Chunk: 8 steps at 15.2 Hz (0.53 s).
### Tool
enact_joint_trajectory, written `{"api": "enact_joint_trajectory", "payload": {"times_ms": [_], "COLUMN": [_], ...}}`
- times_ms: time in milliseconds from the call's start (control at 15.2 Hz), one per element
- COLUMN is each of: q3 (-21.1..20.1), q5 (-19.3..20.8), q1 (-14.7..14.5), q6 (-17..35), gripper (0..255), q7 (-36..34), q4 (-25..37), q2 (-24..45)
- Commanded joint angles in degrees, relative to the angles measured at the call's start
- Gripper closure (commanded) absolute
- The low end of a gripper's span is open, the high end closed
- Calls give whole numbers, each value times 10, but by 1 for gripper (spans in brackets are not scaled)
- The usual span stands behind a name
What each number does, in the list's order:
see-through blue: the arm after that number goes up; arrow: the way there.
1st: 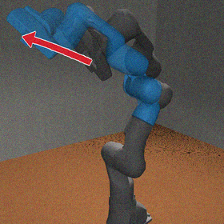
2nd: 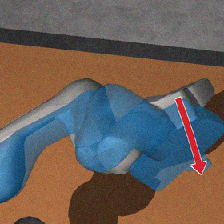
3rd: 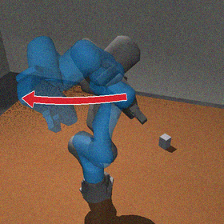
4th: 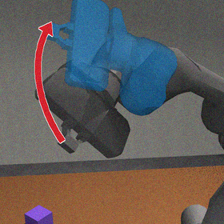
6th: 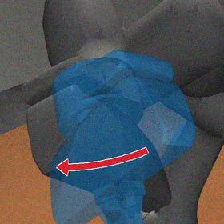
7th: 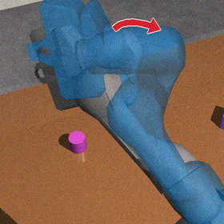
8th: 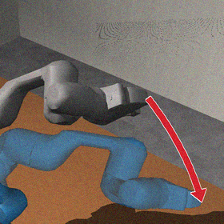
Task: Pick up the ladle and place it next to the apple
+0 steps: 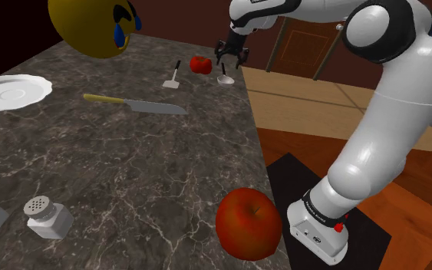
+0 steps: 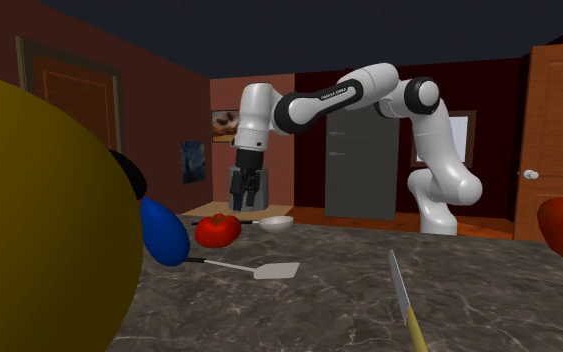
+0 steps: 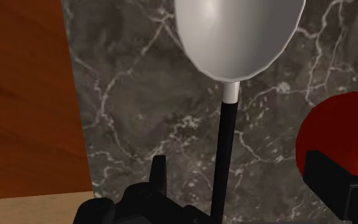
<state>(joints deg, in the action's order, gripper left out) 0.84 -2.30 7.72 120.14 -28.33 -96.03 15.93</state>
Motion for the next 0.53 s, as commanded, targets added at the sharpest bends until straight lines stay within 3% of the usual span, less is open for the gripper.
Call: {"api": "enact_joint_trajectory", "payload": {"times_ms": [0, 462], "q3": [2, 2], "q5": [1, 0], "q1": [0, 0], "q6": [6, 46], "gripper": [0, 0], "q7": [-11, -10], "q4": [19, 2], "q2": [24, 47]}}
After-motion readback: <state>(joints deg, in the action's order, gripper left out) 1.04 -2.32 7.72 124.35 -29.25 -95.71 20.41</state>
